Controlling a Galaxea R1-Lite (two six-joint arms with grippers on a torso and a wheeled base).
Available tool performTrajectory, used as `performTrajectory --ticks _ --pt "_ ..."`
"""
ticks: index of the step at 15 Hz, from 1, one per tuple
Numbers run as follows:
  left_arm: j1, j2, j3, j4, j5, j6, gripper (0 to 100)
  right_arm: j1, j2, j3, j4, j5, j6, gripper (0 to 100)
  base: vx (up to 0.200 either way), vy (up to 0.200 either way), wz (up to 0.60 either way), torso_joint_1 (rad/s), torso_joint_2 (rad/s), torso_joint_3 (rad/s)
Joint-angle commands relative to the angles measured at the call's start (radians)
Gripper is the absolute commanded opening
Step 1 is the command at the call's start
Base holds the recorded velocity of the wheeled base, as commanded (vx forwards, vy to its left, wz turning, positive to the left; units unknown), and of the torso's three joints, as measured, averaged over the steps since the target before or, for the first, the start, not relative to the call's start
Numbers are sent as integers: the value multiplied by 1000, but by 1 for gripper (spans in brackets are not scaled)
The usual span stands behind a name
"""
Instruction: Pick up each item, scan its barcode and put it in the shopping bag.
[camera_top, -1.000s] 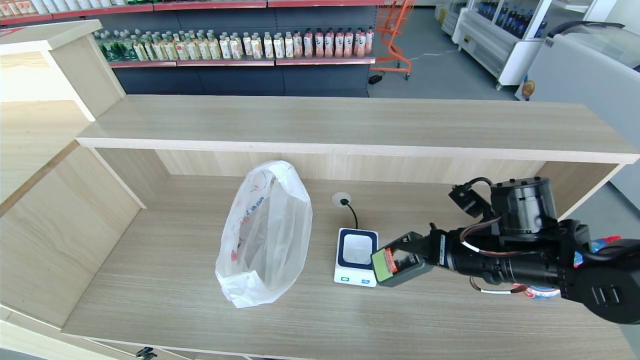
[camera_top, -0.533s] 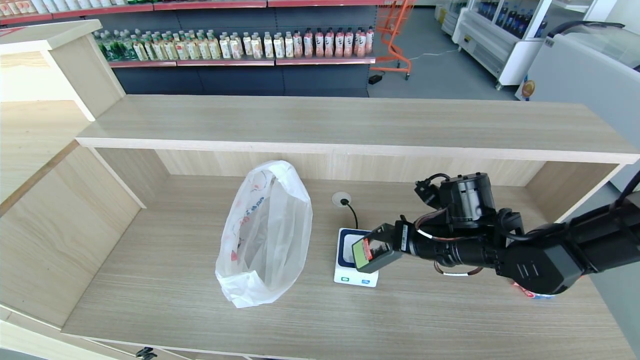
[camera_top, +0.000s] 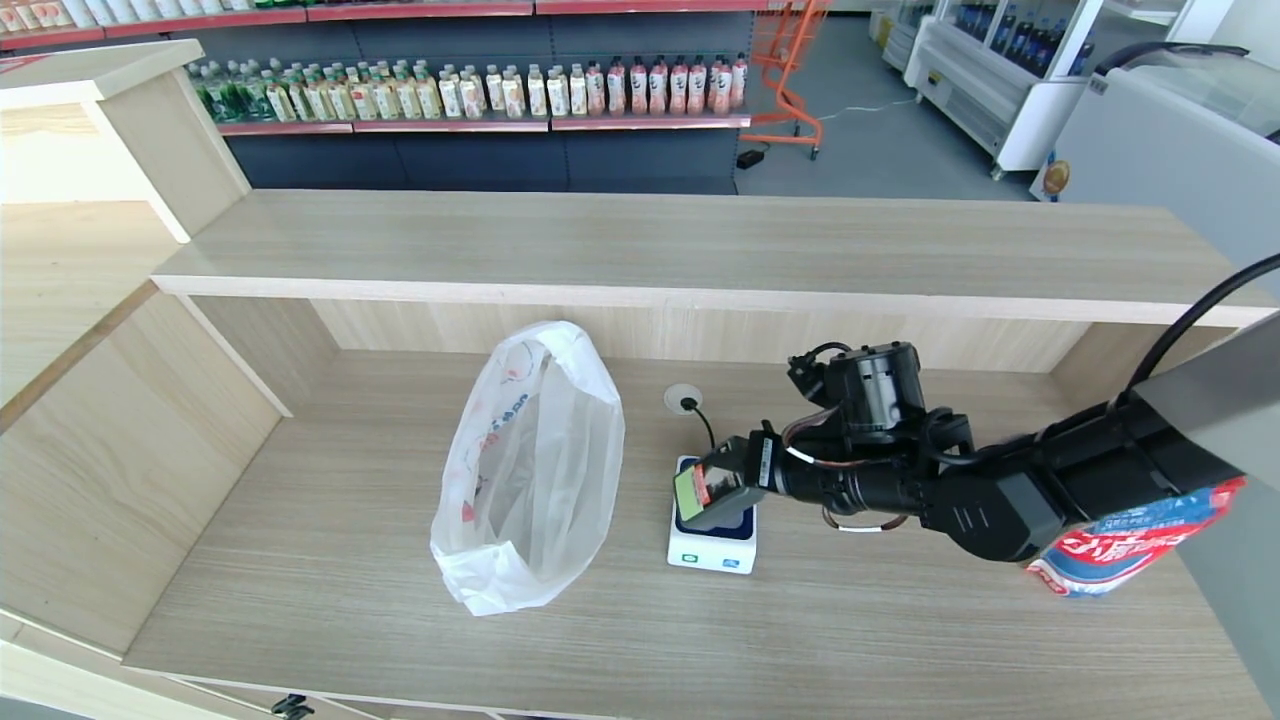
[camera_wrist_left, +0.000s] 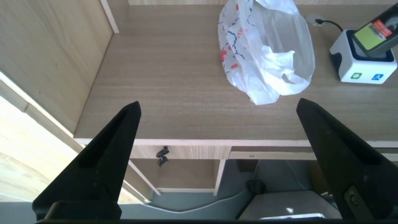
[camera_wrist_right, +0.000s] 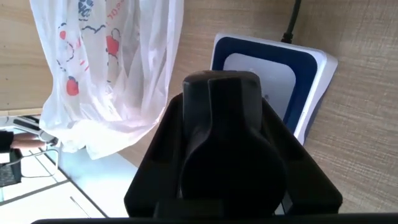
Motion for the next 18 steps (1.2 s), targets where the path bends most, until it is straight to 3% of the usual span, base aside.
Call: performTrajectory --ticks 1,5,8,10,13,18 --pt "0 0 0 0 1 0 100 1 35 -10 4 -2 -11 0 0 0 0 0 0 0" --pt "0 0 2 0 1 0 100 -5 -36 -12 5 3 -27 0 0 0 0 0 0 0" --pt "0 0 0 0 1 0 100 -23 -332 34 37 4 44 0 0 0 0 0 0 0" --pt "0 0 0 0 1 0 100 -83 -499 69 160 1 -82 0 0 0 0 0 0 0" --pt "0 0 0 0 1 0 100 -235 -568 217 162 3 -416 0 0 0 0 0 0 0" --pt "0 0 0 0 -1 0 100 -237 -630 290 157 0 -472 0 0 0 0 0 0 0"
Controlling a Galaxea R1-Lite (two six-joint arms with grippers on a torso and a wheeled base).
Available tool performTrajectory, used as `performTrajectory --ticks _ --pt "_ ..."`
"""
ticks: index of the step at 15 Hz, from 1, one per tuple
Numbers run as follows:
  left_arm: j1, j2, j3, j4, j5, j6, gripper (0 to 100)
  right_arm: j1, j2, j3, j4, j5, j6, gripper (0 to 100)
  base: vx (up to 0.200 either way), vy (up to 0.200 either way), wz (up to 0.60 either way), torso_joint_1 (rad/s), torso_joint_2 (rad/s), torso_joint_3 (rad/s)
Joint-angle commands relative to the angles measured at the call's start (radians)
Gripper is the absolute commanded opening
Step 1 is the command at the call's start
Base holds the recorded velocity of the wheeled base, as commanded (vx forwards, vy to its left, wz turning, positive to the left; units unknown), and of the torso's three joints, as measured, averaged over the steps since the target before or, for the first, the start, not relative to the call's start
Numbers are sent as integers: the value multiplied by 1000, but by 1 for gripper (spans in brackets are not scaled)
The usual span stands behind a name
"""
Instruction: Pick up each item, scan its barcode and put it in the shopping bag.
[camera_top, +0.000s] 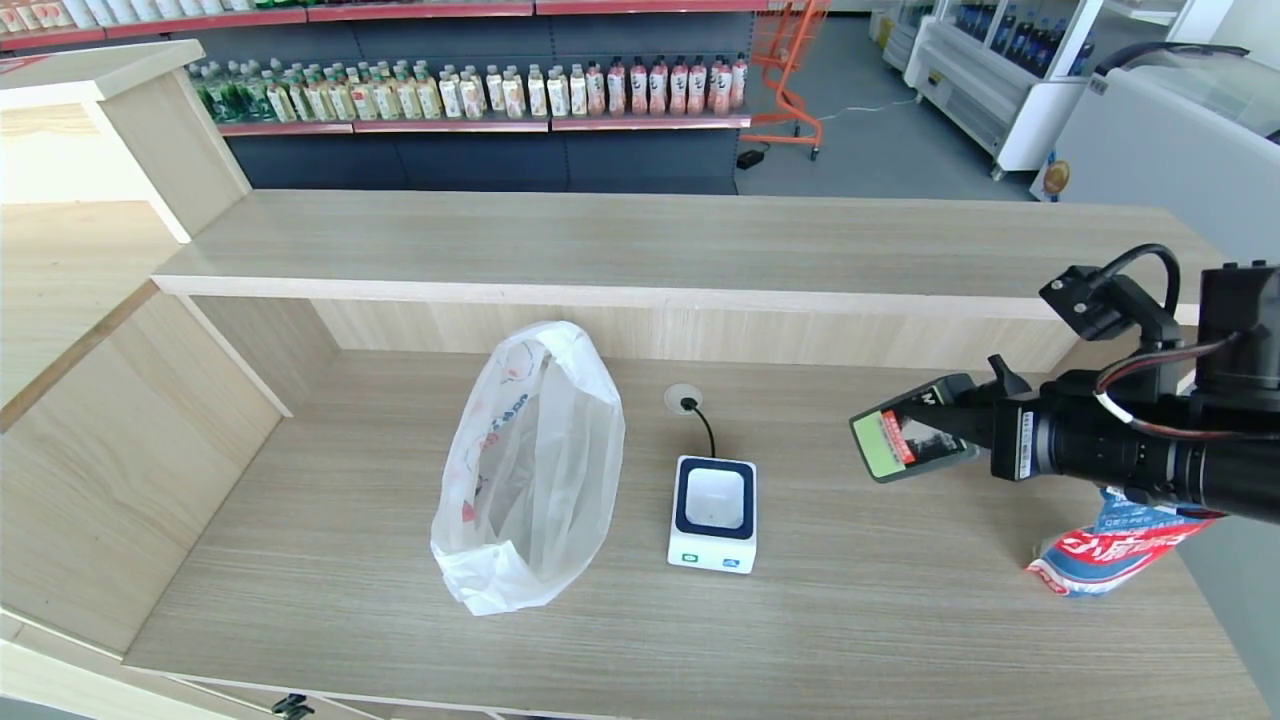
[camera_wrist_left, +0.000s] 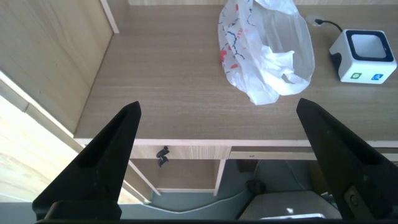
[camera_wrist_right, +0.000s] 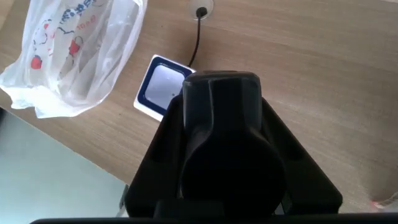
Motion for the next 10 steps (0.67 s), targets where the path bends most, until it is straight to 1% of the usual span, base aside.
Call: performTrajectory --ticks 1,3,4,6,7,9,10 --pt "0 0 0 0 -1 0 100 15 -43 12 0 1 4 0 0 0 0 0 0 0" --pt "0 0 0 0 -1 -3 100 17 -45 10 0 4 19 0 -200 0 0 0 5 2" --pt "0 0 0 0 -1 0 100 23 -48 7 0 4 58 0 -200 0 0 51 2 2" --pt "0 0 0 0 1 2 100 43 -52 4 1 4 128 0 0 0 0 0 0 0" --pt "0 -1 0 0 1 2 100 43 -52 9 3 4 130 0 0 0 0 0 0 0" --pt "0 0 0 0 -1 0 100 54 -52 10 3 6 136 0 0 200 0 5 -3 2" --pt "0 0 0 0 -1 0 100 69 -60 12 3 6 176 0 0 200 0 7 2 -2"
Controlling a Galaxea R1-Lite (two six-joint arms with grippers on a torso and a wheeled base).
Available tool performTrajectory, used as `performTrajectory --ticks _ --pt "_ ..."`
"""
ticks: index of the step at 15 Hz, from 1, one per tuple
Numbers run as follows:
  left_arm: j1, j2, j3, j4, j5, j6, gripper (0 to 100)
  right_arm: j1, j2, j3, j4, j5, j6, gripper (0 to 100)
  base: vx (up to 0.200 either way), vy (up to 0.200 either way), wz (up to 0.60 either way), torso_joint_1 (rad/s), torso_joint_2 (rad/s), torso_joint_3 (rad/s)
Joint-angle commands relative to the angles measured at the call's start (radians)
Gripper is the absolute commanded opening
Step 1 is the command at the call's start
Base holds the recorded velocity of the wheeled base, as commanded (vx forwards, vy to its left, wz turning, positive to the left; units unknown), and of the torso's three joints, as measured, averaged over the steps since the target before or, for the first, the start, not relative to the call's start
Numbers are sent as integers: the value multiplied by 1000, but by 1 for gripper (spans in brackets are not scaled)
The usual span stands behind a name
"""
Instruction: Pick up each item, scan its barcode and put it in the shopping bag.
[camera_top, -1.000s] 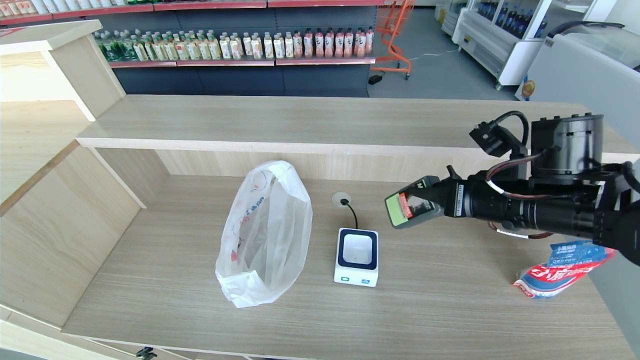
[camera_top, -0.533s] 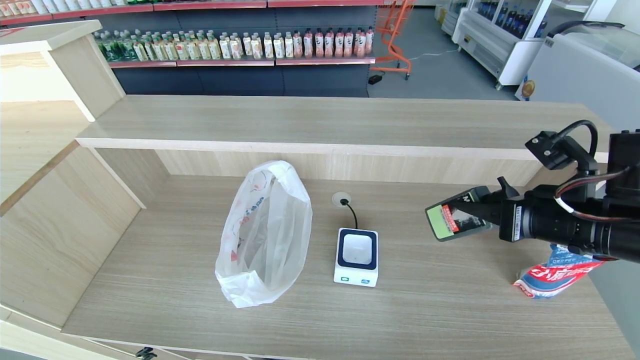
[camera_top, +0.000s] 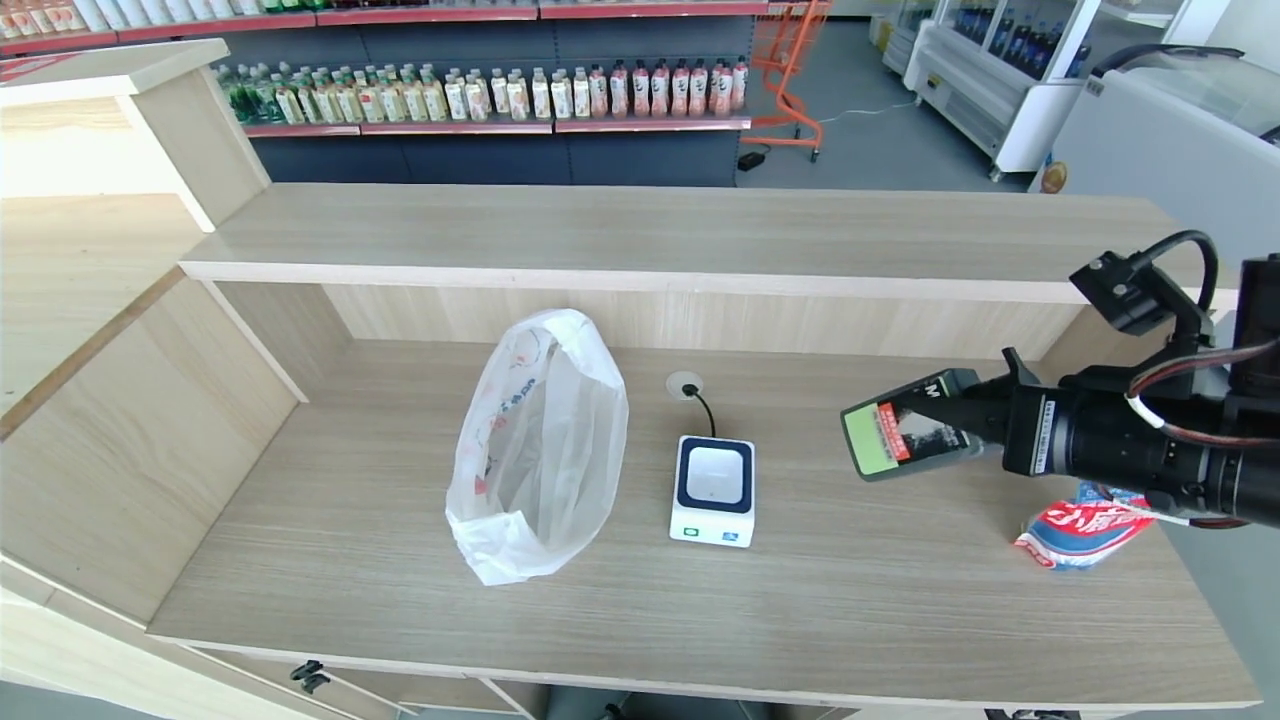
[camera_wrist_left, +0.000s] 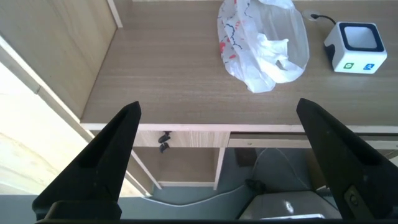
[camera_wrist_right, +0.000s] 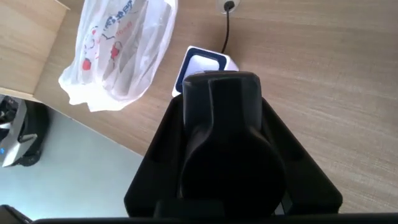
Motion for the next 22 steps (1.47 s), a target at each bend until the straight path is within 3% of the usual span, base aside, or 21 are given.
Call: performTrajectory --ticks 1,8,17,22 --pt "-1 1 0 0 0 1 100 29 -16 0 2 1 48 0 0 200 0 12 12 2" --pt "-1 1 0 0 2 -1 100 61 33 8 4 1 50 0 0 171 0 3 5 1" --pt "-1 1 0 0 2 -2 100 78 220 12 -13 -5 -240 0 0 0 0 0 0 0" --pt "-1 1 0 0 2 -2 100 123 505 -98 -245 -1 -236 0 0 0 0 0 0 0"
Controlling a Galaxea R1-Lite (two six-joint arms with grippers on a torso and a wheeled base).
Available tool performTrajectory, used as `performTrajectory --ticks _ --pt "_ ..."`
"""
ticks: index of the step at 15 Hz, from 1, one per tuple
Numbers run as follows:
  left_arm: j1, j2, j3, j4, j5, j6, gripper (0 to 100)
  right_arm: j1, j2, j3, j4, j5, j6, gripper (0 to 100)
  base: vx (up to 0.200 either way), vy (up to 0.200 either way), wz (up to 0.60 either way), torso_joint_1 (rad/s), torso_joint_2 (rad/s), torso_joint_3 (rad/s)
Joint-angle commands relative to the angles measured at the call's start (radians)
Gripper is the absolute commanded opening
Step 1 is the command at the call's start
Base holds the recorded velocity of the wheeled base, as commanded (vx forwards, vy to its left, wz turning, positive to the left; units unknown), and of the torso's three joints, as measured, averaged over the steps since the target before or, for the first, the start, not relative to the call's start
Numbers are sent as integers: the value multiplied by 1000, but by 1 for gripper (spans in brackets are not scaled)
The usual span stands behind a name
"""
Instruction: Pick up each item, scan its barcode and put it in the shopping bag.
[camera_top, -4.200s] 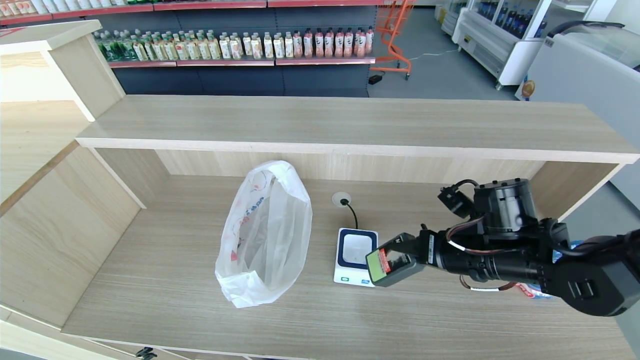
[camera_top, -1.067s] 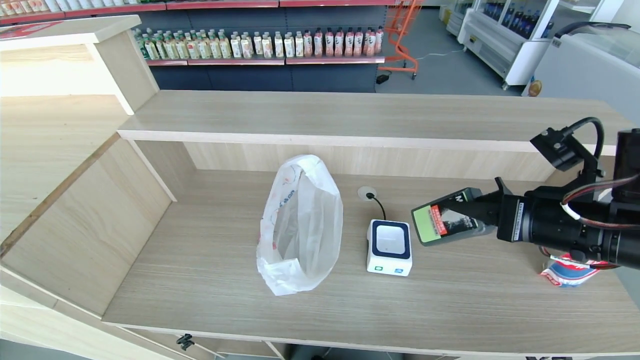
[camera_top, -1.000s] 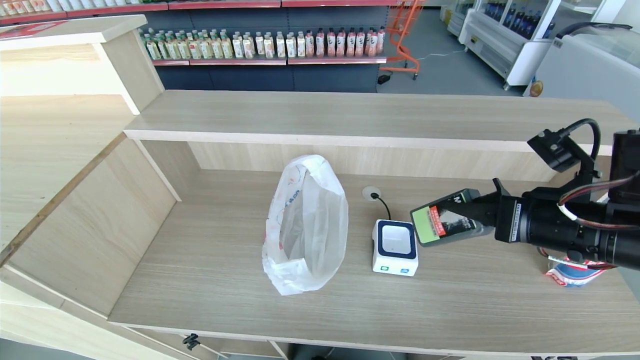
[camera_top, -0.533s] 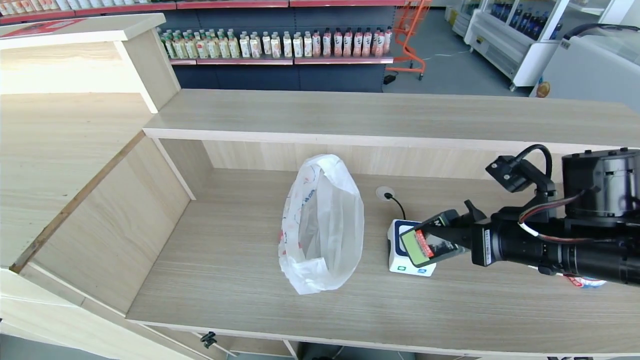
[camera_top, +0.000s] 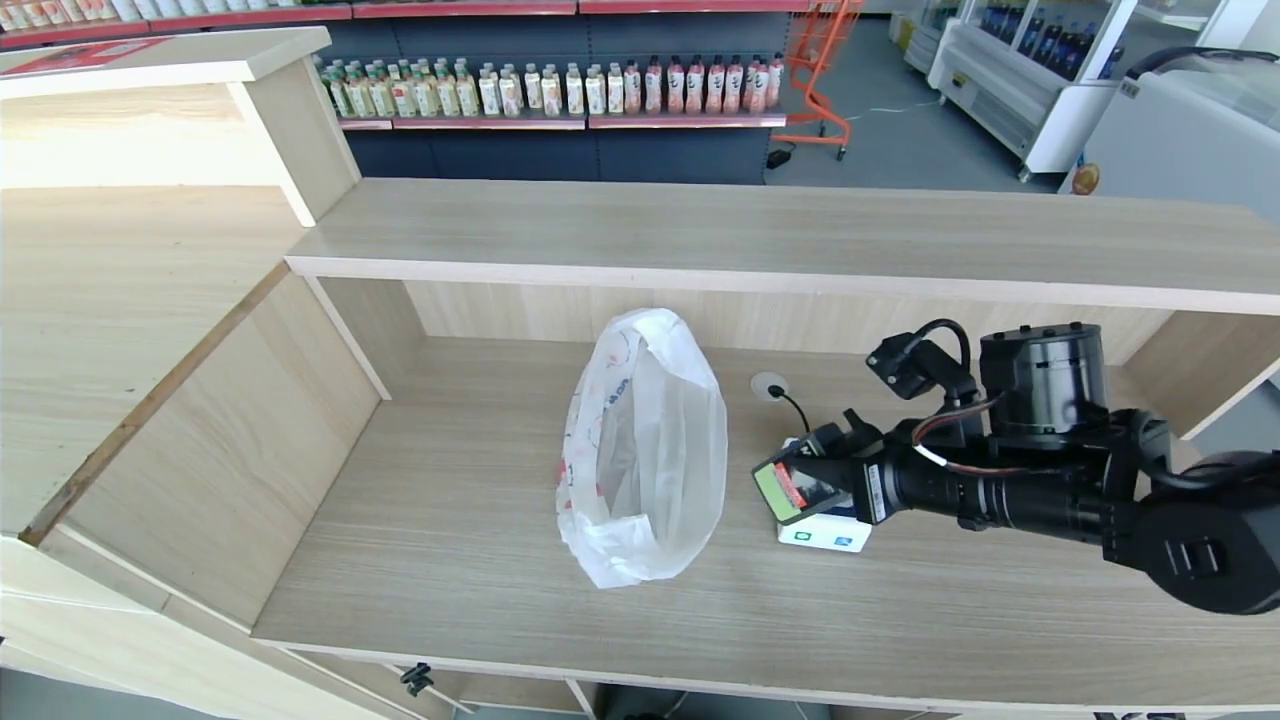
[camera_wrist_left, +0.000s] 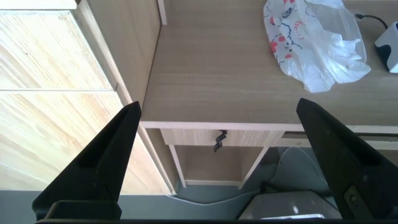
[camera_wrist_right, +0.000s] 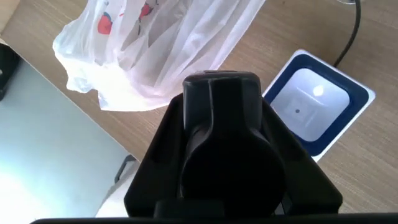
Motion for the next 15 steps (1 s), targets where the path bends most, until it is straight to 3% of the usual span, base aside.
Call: performTrajectory --ticks 1,7,10,15 --pt "0 2 0 0 0 0 100 31 213 -106 -76 4 4 0 0 0 0 0 0 0" --pt "0 2 0 0 0 0 100 166 500 -445 -93 1 -14 0 0 0 0 0 0 0" --pt "0 2 0 0 0 0 100 176 560 -500 -90 1 -121 0 0 0 0 0 0 0" --pt "0 2 0 0 0 0 100 187 617 -565 -87 -2 -155 0 0 0 0 0 0 0"
